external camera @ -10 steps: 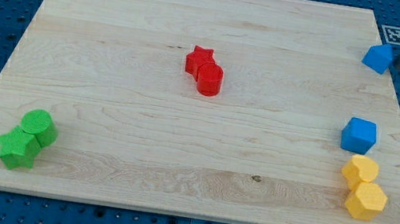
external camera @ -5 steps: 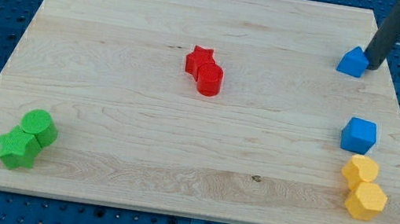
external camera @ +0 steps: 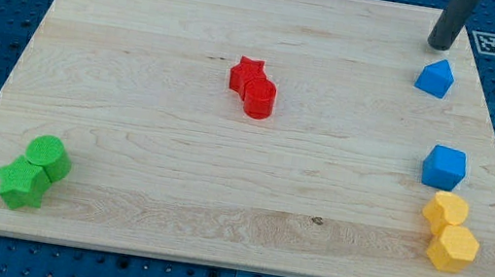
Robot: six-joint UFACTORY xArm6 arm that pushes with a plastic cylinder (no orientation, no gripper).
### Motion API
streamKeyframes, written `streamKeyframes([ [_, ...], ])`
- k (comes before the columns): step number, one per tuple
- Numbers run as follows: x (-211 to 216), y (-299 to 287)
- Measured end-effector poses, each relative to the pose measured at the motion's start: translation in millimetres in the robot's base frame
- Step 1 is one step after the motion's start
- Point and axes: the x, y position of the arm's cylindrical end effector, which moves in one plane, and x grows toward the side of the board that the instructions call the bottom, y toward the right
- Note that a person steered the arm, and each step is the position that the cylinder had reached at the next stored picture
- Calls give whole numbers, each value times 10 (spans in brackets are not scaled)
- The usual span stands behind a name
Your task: Push the blue triangle towards the bottom right
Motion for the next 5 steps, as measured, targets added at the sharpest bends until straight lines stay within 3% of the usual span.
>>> streamKeyframes([
  [2, 292, -63],
  [5, 1157, -63],
])
